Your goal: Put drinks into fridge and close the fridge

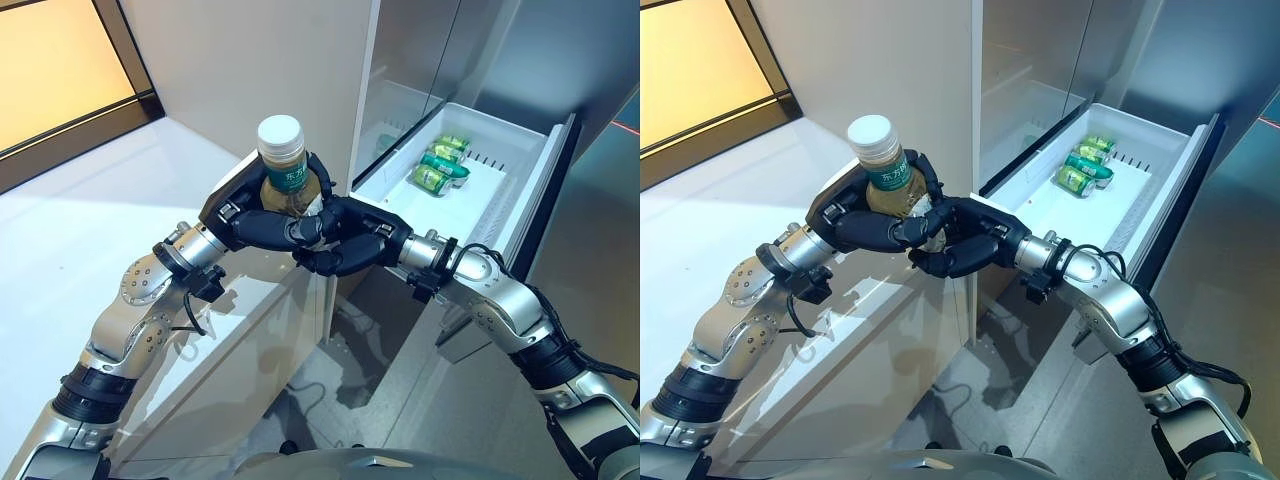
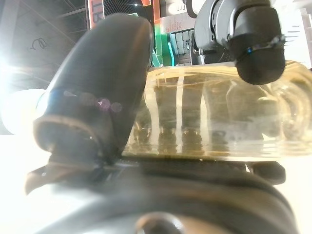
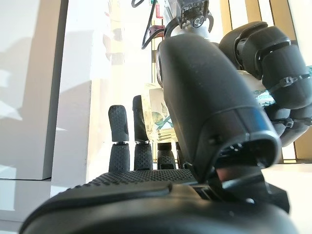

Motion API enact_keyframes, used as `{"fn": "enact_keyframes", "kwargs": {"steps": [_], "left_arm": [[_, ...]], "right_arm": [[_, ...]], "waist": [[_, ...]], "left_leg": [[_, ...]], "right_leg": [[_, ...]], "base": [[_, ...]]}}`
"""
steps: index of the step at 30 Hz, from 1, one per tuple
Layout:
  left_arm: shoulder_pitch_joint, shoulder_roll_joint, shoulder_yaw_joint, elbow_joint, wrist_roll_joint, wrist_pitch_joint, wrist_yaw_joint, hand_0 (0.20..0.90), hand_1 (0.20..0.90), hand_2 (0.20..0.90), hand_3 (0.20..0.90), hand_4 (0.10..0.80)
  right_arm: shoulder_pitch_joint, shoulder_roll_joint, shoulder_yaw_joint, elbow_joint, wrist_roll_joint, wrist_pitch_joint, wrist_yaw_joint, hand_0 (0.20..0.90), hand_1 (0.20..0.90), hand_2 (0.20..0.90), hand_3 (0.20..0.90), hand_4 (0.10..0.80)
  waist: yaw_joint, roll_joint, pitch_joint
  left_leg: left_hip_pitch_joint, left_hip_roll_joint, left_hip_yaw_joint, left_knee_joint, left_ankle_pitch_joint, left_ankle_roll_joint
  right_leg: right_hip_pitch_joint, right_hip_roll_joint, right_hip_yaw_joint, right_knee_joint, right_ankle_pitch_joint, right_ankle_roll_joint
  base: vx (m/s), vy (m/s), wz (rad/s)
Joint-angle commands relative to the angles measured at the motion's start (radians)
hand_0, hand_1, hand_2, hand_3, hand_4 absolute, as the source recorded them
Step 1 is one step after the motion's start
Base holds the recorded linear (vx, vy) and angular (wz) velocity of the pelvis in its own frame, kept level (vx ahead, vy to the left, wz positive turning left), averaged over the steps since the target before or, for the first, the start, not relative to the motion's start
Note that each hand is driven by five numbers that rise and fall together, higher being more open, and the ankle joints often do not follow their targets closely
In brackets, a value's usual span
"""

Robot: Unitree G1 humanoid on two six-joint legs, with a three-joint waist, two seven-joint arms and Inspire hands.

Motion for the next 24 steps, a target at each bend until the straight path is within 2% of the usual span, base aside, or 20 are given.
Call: {"fn": "enact_keyframes", "kwargs": {"steps": [1, 14, 24], "left_arm": [[-0.195, -0.041, -0.038, -0.106, -0.092, -0.111, -0.030, 0.900, 0.900, 0.900, 0.900, 0.800], [-0.174, -0.021, 0.018, -0.084, -0.091, -0.136, 0.007, 0.900, 0.900, 0.900, 0.900, 0.800], [-0.118, -0.025, 0.101, -0.068, -0.080, -0.169, 0.015, 0.900, 0.900, 0.900, 0.900, 0.800]], "right_arm": [[-0.162, 0.080, -0.010, -0.013, 0.065, -0.111, -0.026, 0.300, 0.300, 0.300, 0.200, 0.100], [-0.186, 0.052, -0.060, -0.041, 0.053, -0.161, -0.073, 0.300, 0.300, 0.300, 0.200, 0.100], [-0.194, 0.015, -0.137, -0.119, 0.033, -0.237, -0.129, 0.300, 0.300, 0.300, 0.200, 0.100]], "waist": [[0.003, -0.001, -0.118], [0.004, -0.003, -0.119], [0.005, -0.005, -0.123]], "left_leg": [[-0.025, -0.029, -0.056, 0.006, -0.056, 0.004], [-0.029, -0.030, -0.058, 0.007, -0.056, 0.004], [-0.032, -0.032, -0.062, 0.003, -0.056, 0.005]], "right_leg": [[-0.022, -0.011, -0.041, 0.011, 0.012, 0.063], [-0.025, -0.007, -0.035, 0.010, 0.013, 0.062], [-0.029, -0.005, -0.028, 0.007, 0.016, 0.063]], "base": [[0.000, 0.000, 0.00], [0.000, 0.000, 0.00], [0.000, 0.000, 0.00]]}}
